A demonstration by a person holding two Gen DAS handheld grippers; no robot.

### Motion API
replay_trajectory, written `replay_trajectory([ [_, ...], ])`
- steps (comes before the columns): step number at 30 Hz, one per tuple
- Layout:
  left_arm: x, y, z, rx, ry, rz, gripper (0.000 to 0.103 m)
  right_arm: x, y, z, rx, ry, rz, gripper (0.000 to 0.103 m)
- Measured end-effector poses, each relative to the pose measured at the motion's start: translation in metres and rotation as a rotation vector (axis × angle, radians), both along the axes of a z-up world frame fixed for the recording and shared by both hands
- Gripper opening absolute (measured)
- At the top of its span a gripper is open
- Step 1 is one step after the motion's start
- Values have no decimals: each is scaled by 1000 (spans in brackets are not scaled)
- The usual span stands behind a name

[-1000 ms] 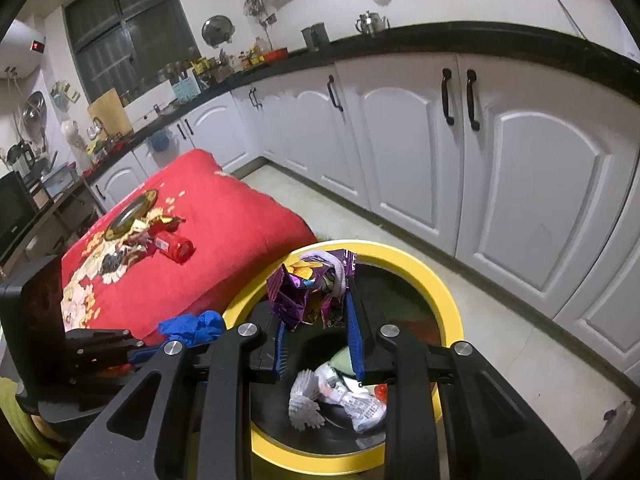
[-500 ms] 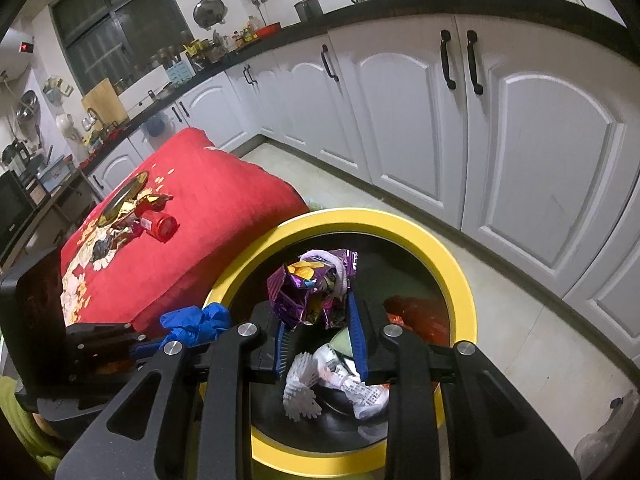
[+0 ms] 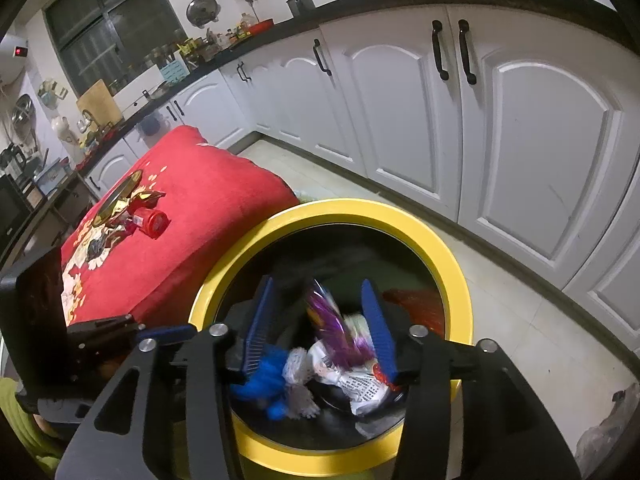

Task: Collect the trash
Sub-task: 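Open both tools to drop the blue glove and purple wrapper into the bin, then move both open tools back toward the trash on the red cover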

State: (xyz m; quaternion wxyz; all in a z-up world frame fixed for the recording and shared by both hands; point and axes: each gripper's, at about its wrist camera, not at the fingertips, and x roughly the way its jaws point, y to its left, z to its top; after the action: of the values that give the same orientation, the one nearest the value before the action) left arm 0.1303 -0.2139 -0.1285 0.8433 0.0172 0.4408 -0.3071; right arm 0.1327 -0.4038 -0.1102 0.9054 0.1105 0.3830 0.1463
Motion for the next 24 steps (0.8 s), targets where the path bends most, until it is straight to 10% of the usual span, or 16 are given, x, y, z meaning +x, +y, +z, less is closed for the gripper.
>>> replay_trajectory([
  [16, -5, 20, 22, -18, -75, 92, 89, -6, -2, 23, -12, -64, -16, 57],
  [24, -7, 49, 40, -20, -136, 186, 92, -10, 17, 41, -28, -106, 14, 65],
])
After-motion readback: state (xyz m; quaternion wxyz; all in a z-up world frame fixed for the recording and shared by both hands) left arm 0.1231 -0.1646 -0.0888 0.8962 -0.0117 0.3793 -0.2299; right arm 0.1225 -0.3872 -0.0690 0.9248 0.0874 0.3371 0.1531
